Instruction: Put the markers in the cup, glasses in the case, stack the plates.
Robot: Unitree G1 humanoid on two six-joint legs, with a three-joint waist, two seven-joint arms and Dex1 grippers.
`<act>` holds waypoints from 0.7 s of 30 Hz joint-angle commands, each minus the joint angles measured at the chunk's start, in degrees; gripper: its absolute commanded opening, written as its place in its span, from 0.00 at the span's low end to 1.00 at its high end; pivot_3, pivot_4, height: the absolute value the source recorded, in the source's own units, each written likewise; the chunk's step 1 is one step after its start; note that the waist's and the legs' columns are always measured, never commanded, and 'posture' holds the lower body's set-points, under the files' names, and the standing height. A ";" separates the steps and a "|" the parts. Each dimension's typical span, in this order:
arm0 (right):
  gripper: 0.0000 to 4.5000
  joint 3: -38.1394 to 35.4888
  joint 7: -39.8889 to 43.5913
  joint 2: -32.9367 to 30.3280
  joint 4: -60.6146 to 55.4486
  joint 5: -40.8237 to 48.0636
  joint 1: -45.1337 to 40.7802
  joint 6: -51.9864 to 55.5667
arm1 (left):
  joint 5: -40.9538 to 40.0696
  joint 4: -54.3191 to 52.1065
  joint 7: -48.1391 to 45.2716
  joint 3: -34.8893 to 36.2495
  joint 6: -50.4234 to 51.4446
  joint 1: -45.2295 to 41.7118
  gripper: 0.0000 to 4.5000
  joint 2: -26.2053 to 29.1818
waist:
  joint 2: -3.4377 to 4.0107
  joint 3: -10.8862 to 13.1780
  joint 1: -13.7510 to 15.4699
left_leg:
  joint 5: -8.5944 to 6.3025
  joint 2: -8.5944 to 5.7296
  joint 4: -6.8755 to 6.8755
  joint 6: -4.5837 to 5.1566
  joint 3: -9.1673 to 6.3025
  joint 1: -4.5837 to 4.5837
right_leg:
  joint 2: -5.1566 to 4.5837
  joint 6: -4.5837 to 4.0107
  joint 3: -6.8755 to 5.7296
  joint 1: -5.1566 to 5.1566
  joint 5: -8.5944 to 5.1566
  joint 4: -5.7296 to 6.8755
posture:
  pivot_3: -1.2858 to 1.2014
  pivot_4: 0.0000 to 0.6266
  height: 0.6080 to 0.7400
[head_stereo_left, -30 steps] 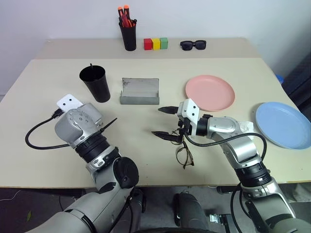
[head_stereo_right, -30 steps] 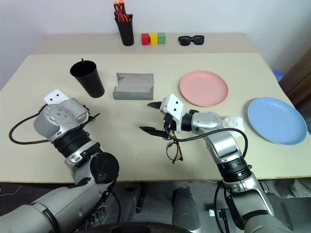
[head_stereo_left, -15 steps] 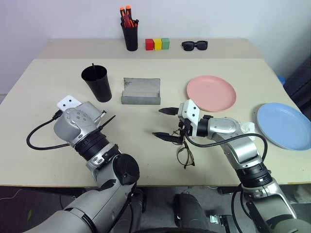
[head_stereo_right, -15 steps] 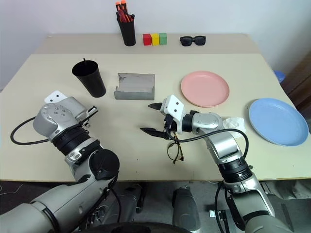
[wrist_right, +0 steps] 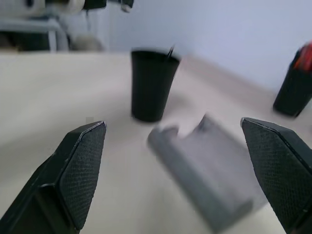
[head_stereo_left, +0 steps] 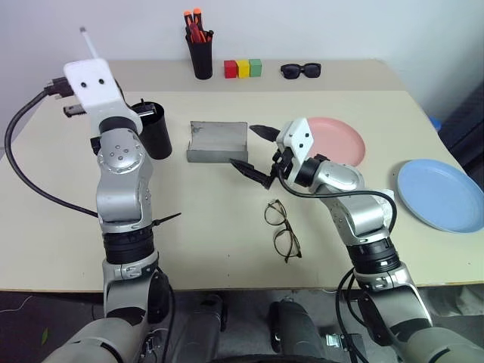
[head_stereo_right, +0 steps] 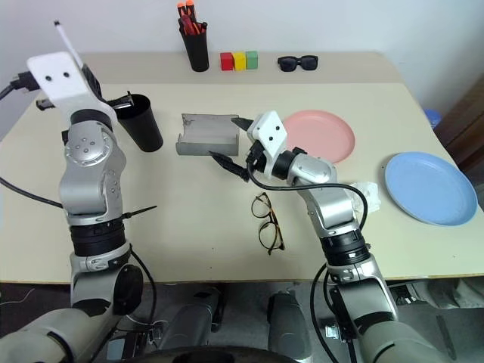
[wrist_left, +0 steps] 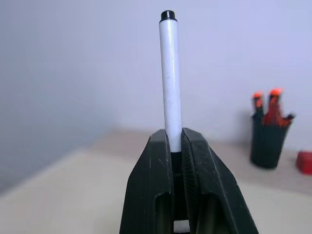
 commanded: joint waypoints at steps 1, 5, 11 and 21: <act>1.00 -2.17 -2.30 1.80 -0.19 0.66 -1.14 -2.17 | -0.01 5.39 -1.00 -0.41 -6.82 -2.27 0.01 0.48 | 0.00 0.00 -0.22 | 0.00 0.00 0.00 0.01 -0.01 0.00 | 0.00 0.00 -0.01 -0.01 0.00 0.01 | 0.52 0.24 1.00; 1.00 -4.28 -4.35 4.41 -1.16 3.30 -1.32 -1.82 | 0.22 10.39 -0.69 -0.32 -10.32 -3.12 0.01 0.49 | 0.00 0.00 -0.53 | 0.01 0.01 -0.02 0.01 -0.02 -0.01 | 0.01 0.00 -0.01 -0.06 0.00 0.07 | 0.52 0.24 1.00; 1.00 -4.56 -5.36 5.28 -2.59 4.12 -0.50 -0.50 | 1.02 15.27 0.89 -0.96 -13.36 -3.16 0.01 -0.50 | 0.00 0.00 -0.46 | 0.01 0.01 -0.01 0.02 -0.03 0.00 | 0.02 0.01 -0.01 -0.06 0.00 0.09 | 0.52 0.24 1.00; 1.00 -3.86 -5.12 5.56 -3.79 4.44 0.68 0.45 | 1.41 19.34 3.32 -0.96 -14.87 -2.35 0.37 -1.13 | 0.00 0.00 -0.50 | 0.01 0.01 -0.01 0.02 -0.03 0.00 | 0.02 0.01 -0.02 -0.06 0.01 0.10 | 0.52 0.24 1.00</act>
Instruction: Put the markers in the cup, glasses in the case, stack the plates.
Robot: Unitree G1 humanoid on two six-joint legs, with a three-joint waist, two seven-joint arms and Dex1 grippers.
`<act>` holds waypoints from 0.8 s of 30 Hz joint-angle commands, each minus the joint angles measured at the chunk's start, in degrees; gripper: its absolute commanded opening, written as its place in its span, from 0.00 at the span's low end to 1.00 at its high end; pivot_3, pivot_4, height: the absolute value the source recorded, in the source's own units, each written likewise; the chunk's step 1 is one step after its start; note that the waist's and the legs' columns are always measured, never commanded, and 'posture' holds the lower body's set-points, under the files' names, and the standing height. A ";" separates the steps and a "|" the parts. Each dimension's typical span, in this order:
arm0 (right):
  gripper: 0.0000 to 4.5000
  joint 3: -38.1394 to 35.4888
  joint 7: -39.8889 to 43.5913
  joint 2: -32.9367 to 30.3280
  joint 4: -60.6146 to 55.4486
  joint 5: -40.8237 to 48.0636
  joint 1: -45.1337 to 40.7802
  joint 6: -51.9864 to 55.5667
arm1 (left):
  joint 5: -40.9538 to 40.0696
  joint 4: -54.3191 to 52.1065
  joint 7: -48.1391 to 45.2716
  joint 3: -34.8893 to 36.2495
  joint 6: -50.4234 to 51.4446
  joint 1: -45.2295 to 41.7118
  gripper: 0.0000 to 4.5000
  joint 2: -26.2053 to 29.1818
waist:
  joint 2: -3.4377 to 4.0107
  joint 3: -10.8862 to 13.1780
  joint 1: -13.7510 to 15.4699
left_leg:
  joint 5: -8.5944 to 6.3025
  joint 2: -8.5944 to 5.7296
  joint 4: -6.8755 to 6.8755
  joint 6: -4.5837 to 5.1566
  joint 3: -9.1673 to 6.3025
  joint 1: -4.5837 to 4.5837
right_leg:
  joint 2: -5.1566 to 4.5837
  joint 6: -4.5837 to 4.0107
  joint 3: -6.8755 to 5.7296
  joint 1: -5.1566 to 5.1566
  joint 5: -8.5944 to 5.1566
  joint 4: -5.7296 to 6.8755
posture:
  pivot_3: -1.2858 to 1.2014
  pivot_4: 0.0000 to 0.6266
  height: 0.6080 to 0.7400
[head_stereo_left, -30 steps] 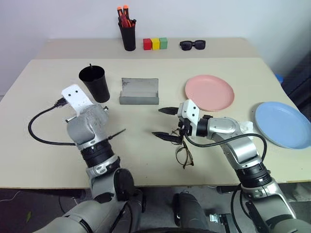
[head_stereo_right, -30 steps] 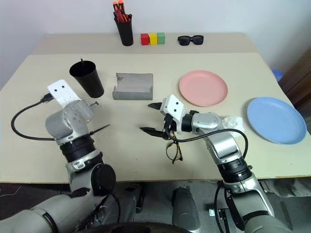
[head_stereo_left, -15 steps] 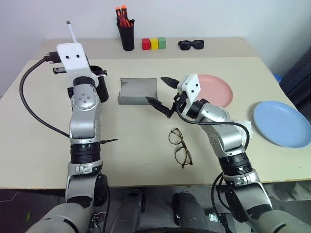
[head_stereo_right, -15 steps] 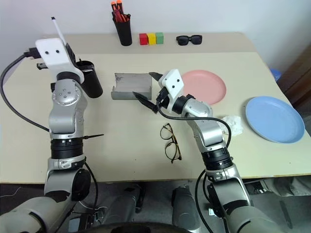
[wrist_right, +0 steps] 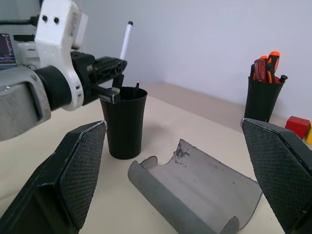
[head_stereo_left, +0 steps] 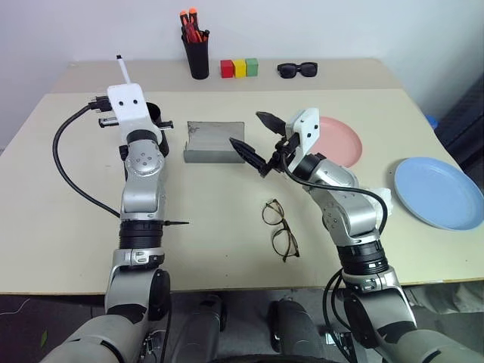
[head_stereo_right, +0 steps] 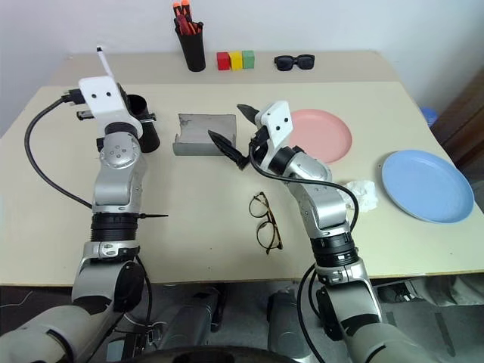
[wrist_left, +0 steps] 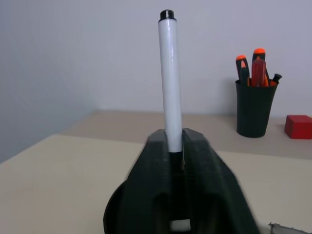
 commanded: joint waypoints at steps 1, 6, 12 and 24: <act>1.00 0.00 0.06 0.37 -2.93 1.00 -0.04 -0.27 | 1.35 -0.93 1.37 -0.37 -0.96 -0.74 0.48 0.22 | 0.00 0.00 -0.02 | 0.00 0.00 0.00 0.00 0.00 0.00 | 0.00 0.00 0.00 0.00 0.00 0.00 | 0.52 0.24 1.00; 1.00 0.13 0.25 0.33 -3.09 1.05 0.18 0.00 | 1.64 -1.38 2.53 -0.18 -0.70 -0.14 0.83 0.16 | 0.00 0.00 0.01 | 0.00 0.00 0.00 0.00 0.00 0.00 | 0.00 0.00 0.00 0.00 0.00 0.00 | 0.52 0.24 1.00; 1.00 -0.53 1.66 -1.59 -3.60 1.32 0.37 0.99 | -3.08 -4.50 -5.11 -1.22 -1.75 -2.01 0.83 0.40 | 0.00 0.00 0.00 | 0.00 0.00 0.00 0.00 0.00 0.00 | 0.00 0.00 0.00 0.00 0.00 0.00 | 0.52 0.24 1.00; 1.00 -0.06 15.58 -19.75 -8.12 2.28 5.03 5.86 | -10.65 -0.54 -45.77 -16.60 22.15 -6.63 0.99 15.56 | 0.08 0.02 -0.73 | -0.01 0.05 -0.03 0.02 0.02 0.04 | 0.05 0.00 -0.02 0.04 -0.01 -0.01 | 0.52 0.24 1.00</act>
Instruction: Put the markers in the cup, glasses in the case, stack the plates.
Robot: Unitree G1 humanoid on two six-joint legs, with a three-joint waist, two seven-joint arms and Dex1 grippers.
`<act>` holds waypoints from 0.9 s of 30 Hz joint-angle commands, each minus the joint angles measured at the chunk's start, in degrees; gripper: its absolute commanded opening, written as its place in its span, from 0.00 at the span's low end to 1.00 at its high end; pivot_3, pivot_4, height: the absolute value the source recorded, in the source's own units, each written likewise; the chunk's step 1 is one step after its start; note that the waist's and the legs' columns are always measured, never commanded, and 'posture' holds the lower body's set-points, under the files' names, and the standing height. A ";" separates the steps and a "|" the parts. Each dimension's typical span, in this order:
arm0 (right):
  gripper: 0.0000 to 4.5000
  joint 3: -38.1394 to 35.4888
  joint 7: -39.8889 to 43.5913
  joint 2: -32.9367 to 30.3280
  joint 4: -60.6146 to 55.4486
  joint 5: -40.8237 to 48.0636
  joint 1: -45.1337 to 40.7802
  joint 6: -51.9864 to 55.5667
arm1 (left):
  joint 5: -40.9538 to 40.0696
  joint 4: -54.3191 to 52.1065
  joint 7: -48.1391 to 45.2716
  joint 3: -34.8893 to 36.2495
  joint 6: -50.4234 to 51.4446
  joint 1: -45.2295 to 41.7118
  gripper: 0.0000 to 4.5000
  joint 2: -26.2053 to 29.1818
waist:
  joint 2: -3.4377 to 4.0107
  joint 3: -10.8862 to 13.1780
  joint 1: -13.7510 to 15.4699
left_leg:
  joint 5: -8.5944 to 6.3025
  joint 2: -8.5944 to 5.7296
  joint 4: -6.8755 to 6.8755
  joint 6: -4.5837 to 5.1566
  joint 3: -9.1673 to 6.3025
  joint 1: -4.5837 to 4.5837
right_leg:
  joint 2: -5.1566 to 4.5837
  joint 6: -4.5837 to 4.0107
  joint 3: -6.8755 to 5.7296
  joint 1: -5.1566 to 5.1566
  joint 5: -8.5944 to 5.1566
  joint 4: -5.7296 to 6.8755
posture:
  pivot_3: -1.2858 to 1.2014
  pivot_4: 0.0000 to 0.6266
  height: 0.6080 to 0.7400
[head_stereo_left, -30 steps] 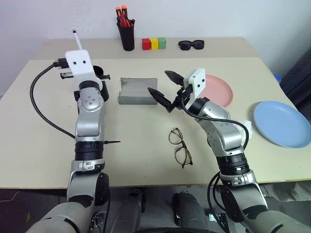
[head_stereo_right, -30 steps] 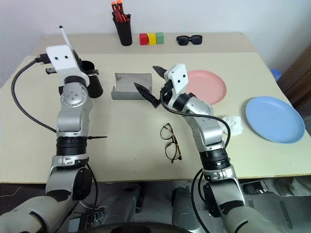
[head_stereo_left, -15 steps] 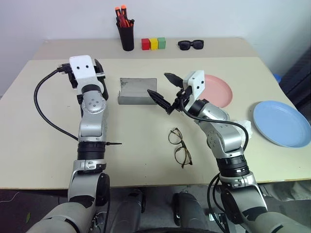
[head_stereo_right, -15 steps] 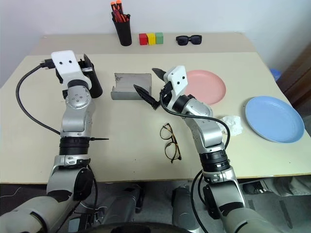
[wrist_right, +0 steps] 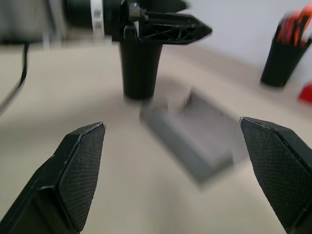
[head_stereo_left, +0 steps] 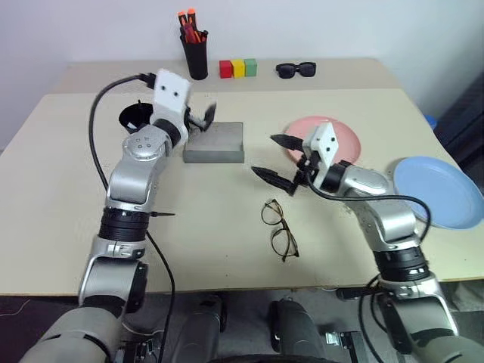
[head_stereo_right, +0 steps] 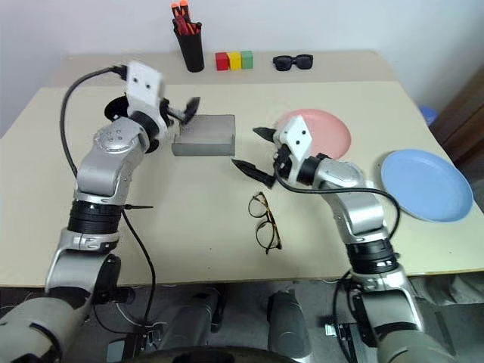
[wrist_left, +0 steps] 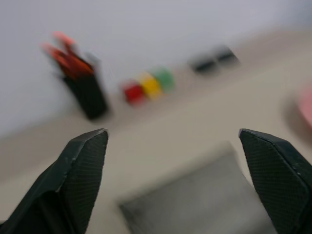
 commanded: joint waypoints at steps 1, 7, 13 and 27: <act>1.00 -0.38 2.10 -2.01 -3.32 0.46 0.17 -0.15 | -1.07 5.70 -7.74 -1.25 2.87 -3.73 0.99 2.18 | -0.01 0.01 -0.30 | 0.00 0.05 0.00 0.00 -0.01 0.00 | 0.02 0.00 -0.01 0.00 0.00 0.01 | 0.52 0.24 1.00; 1.00 -1.37 2.32 -3.31 -3.28 -0.16 2.59 -1.63 | 1.61 22.44 -17.04 -4.15 -1.08 -10.43 0.99 4.40 | -0.02 0.01 -0.50 | 0.00 0.07 0.01 0.00 -0.03 -0.03 | 0.04 0.00 -0.04 0.01 0.00 -0.02 | 0.52 0.24 1.00; 1.00 -1.97 2.58 -3.91 -3.49 -0.33 5.86 -3.66 | 5.13 36.29 -25.21 -7.22 -4.33 -16.02 0.99 4.99 | -0.04 0.02 -0.42 | 0.00 0.07 0.02 0.00 -0.02 -0.05 | 0.03 0.01 -0.06 0.01 0.00 -0.02 | 0.52 0.24 1.00; 1.00 -3.17 4.85 -7.02 -4.36 0.51 8.92 -3.70 | 9.65 43.09 -34.42 -8.68 -14.74 -15.88 0.23 4.86 | -0.05 0.03 -0.57 | -0.01 0.10 0.03 0.01 -0.02 -0.07 | 0.03 0.02 -0.08 0.01 -0.01 -0.02 | 0.52 0.24 1.00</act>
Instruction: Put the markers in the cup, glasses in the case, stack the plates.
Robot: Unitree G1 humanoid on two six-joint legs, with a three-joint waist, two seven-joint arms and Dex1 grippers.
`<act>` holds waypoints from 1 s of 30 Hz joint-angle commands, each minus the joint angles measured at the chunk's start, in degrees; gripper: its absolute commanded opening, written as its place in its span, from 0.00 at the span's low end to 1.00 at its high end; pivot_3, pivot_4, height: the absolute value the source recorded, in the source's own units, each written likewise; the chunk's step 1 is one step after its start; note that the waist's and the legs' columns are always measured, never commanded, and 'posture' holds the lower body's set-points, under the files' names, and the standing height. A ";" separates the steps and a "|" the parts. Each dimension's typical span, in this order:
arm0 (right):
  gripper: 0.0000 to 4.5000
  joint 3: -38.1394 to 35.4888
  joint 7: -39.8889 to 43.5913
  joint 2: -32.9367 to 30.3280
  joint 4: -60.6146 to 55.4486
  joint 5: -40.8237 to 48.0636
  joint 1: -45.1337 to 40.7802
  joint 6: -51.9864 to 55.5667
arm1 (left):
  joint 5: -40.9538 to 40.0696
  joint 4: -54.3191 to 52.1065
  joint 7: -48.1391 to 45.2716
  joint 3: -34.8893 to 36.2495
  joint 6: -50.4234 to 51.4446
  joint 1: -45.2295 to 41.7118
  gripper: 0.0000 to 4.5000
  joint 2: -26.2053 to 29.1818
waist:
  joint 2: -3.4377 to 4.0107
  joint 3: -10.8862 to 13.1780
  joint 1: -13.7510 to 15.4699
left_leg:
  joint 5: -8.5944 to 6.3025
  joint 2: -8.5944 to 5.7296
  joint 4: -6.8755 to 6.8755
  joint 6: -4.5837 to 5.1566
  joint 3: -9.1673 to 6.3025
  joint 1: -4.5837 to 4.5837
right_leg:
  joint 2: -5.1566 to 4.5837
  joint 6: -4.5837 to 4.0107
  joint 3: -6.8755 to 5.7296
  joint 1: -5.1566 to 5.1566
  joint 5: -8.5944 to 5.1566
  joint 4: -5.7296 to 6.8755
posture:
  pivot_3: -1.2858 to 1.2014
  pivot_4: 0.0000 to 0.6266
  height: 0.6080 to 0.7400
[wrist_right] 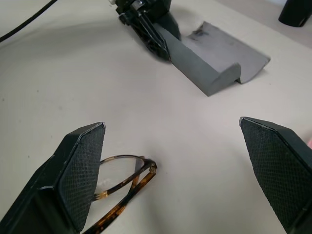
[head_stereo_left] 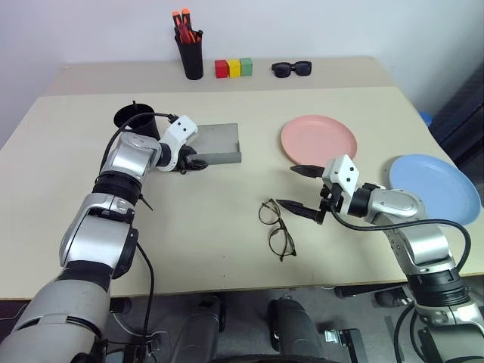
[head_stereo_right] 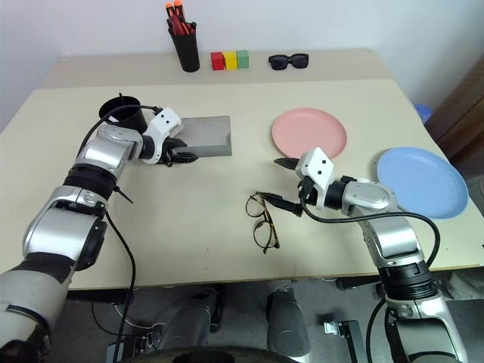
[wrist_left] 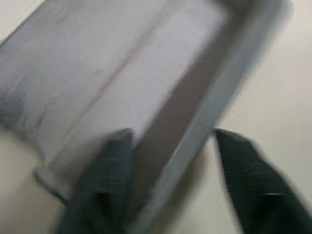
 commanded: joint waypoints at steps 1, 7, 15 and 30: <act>1.00 -1.29 -0.06 -0.42 -1.89 0.45 -0.65 -0.81 | 0.37 -2.55 -2.61 0.05 -3.72 0.80 0.12 0.69 | 0.00 0.00 0.00 | 0.00 0.00 0.00 0.00 0.00 0.00 | 0.00 0.00 0.00 0.00 0.00 0.00 | 0.52 0.24 1.00; 1.00 -0.80 -0.32 -0.30 -2.31 0.53 -2.05 0.47 | -1.05 -10.80 -9.56 0.41 -11.26 6.52 0.01 2.59 | 0.01 0.00 -0.08 | 0.00 0.09 0.00 0.00 0.01 0.00 | 0.00 -0.01 0.01 -0.01 0.00 0.00 | 0.52 0.24 1.00; 1.00 -0.73 1.52 -2.07 -3.97 1.75 -2.70 4.21 | -4.72 -31.70 -22.19 -0.07 -10.96 17.51 0.01 9.75 | 0.04 0.02 -0.20 | 0.00 0.27 0.00 0.00 0.01 -0.02 | 0.00 -0.03 0.02 -0.03 0.00 0.00 | 0.52 0.24 1.00; 1.00 -1.20 -0.34 -2.82 -8.84 6.30 -4.64 18.36 | -4.32 -38.26 -22.70 0.18 -8.37 20.74 0.66 11.75 | 0.07 0.04 1.09 | -0.02 0.38 0.02 0.02 -0.03 -0.02 | 0.06 -0.08 0.06 -0.05 0.02 -0.04 | 0.52 0.24 1.00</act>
